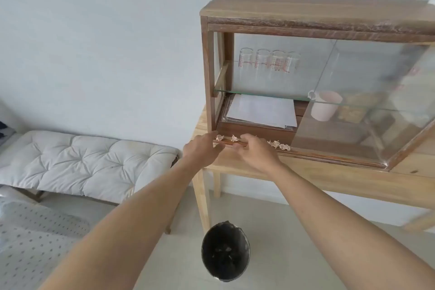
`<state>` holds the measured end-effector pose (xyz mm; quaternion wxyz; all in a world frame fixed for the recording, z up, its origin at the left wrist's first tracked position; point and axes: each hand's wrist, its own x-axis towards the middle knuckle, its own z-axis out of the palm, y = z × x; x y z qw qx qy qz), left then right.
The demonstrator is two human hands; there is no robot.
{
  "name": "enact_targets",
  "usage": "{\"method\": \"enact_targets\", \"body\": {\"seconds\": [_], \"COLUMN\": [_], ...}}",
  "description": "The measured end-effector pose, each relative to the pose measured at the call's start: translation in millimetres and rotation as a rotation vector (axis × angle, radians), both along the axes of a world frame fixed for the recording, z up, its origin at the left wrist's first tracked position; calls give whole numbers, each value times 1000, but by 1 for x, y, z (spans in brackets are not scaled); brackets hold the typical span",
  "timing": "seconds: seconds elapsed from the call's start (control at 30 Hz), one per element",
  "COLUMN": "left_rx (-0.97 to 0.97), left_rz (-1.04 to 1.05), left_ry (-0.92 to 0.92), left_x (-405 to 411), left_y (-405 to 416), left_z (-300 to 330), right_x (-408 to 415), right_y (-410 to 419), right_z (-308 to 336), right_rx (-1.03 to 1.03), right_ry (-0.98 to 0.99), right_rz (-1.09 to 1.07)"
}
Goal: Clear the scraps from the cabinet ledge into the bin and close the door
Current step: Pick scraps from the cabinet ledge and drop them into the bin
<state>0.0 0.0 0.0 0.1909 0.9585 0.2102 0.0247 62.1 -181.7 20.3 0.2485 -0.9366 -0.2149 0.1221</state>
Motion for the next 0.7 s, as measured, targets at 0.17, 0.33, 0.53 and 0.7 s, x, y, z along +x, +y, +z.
{"method": "enact_targets", "body": {"seconds": [0.17, 0.33, 0.53, 0.7], "left_rx": [-66, -101, -127, -172], "left_rz": [109, 148, 160, 142], "left_ry": [-27, -62, -203, -250], "left_x": [14, 19, 23, 12], "left_y": [-5, -2, 6, 1], "left_z": [-16, -26, -32, -27], "right_x": [16, 26, 25, 10], "right_y": [23, 31, 31, 15], "right_z": [-17, -32, -44, -44], "right_rx": [3, 57, 192, 238], "right_ry": [-15, -44, -53, -46], "right_rz": [-63, -88, -158, -165]}}
